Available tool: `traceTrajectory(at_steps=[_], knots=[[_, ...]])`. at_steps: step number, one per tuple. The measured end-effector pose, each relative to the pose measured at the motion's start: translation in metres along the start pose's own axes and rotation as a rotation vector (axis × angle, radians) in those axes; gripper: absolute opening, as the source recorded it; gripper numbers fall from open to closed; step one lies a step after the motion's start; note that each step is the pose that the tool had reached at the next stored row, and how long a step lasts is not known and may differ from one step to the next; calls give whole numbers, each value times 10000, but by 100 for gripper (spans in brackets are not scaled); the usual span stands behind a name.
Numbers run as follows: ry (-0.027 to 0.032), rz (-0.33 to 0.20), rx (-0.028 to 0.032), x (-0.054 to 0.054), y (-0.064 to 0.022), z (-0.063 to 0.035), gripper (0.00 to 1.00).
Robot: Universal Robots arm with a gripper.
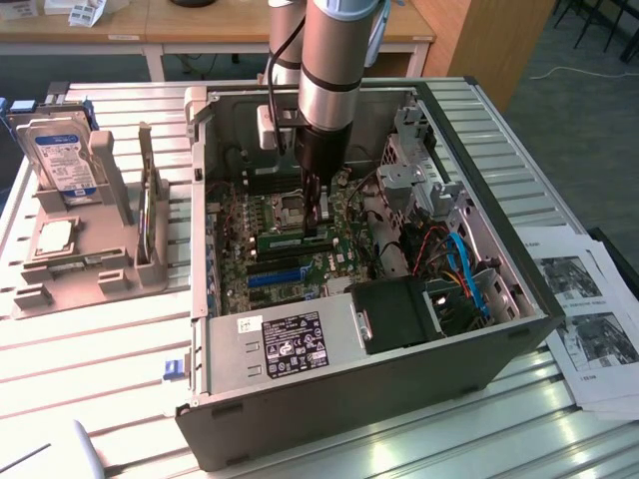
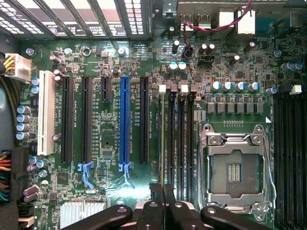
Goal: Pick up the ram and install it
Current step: 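Insert the ram into the slot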
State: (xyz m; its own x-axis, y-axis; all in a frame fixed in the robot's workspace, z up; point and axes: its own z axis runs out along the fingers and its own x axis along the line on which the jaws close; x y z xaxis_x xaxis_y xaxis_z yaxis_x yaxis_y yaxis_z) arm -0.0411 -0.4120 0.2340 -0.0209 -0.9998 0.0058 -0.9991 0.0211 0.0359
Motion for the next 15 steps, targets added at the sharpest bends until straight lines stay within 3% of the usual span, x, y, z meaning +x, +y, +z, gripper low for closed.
traceTrajectory(at_steps=[15], knots=[[3,-65,0,1,0,0,11]])
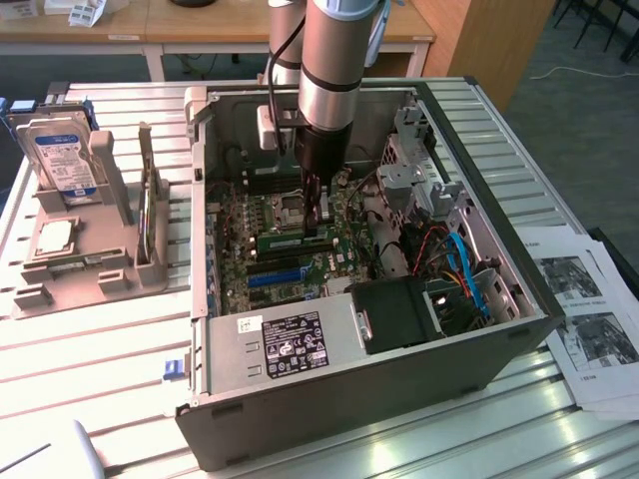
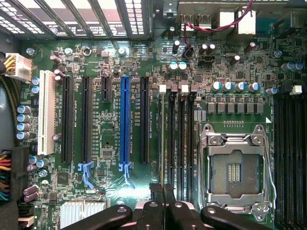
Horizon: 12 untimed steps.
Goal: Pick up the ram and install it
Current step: 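Insert the ram into the slot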
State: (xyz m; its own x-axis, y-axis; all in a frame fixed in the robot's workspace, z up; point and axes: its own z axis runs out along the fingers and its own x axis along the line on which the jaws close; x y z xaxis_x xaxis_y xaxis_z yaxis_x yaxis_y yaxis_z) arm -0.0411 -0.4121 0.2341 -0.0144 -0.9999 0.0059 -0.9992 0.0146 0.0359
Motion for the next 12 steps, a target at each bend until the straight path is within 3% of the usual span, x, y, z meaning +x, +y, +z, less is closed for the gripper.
traceTrajectory(at_steps=[12], knots=[[6,-197,2,-8,0,0,11]])
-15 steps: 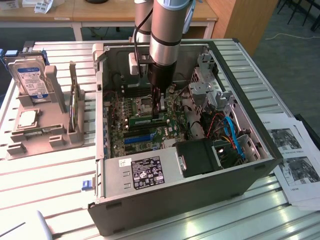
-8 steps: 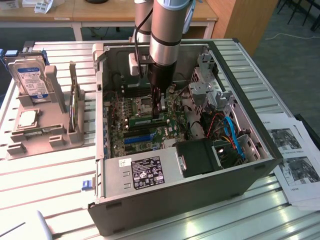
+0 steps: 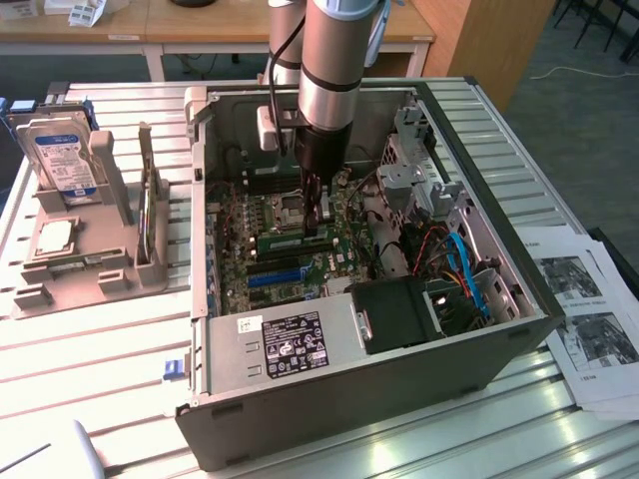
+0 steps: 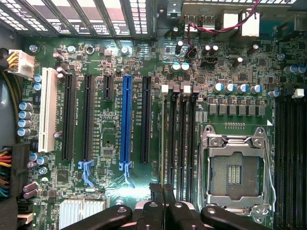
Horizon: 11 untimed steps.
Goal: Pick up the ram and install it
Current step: 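Insert the ram into the slot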
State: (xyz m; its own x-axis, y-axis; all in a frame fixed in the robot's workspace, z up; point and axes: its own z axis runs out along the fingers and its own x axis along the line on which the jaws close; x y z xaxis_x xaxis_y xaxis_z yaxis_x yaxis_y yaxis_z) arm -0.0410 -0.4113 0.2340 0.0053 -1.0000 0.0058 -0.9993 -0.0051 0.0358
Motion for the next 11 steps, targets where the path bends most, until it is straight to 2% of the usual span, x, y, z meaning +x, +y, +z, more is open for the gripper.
traceTrajectory(at_steps=[11], knots=[[-1,44,0,-14,0,0,11]])
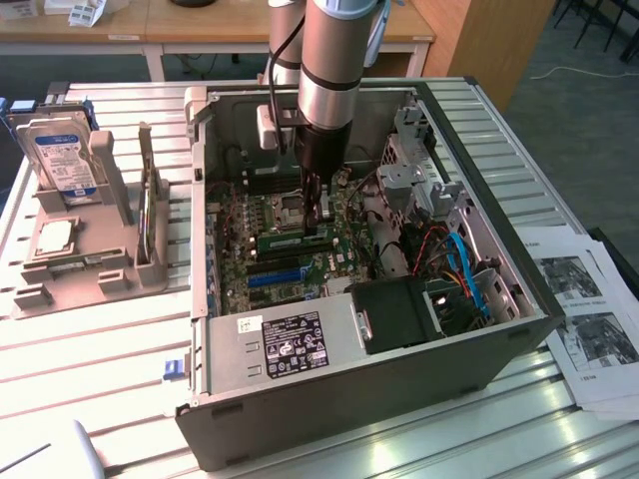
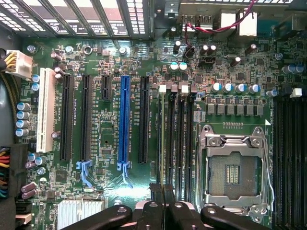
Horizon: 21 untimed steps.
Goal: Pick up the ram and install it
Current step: 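Insert the ram into the slot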
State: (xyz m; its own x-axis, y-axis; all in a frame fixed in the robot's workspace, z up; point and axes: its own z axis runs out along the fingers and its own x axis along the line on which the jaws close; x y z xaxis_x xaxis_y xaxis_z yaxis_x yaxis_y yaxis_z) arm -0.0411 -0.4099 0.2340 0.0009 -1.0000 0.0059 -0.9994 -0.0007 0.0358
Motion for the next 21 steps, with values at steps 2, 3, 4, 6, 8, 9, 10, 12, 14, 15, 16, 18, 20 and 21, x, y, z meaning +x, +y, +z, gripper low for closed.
traceTrajectory(at_steps=[2,3,4,6,8,9,10,12,14,15,16,18,20,21], knots=[[-1,8,0,0,0,0,11],[-1,11,0,0,0,0,11],[-1,13,-1,0,0,0,11],[-1,21,-1,0,0,0,11],[-1,38,-1,0,0,0,11],[-2,49,0,-1,0,0,11],[-2,57,-1,-1,0,0,11],[-3,73,-1,-1,0,0,11],[-4,86,-1,-1,0,0,11],[-4,88,-1,-1,0,0,11],[-3,88,-1,-1,0,0,11],[-2,89,-2,0,0,2,11],[-3,90,-1,-1,0,7,11],[-5,90,-1,-1,0,10,11]])
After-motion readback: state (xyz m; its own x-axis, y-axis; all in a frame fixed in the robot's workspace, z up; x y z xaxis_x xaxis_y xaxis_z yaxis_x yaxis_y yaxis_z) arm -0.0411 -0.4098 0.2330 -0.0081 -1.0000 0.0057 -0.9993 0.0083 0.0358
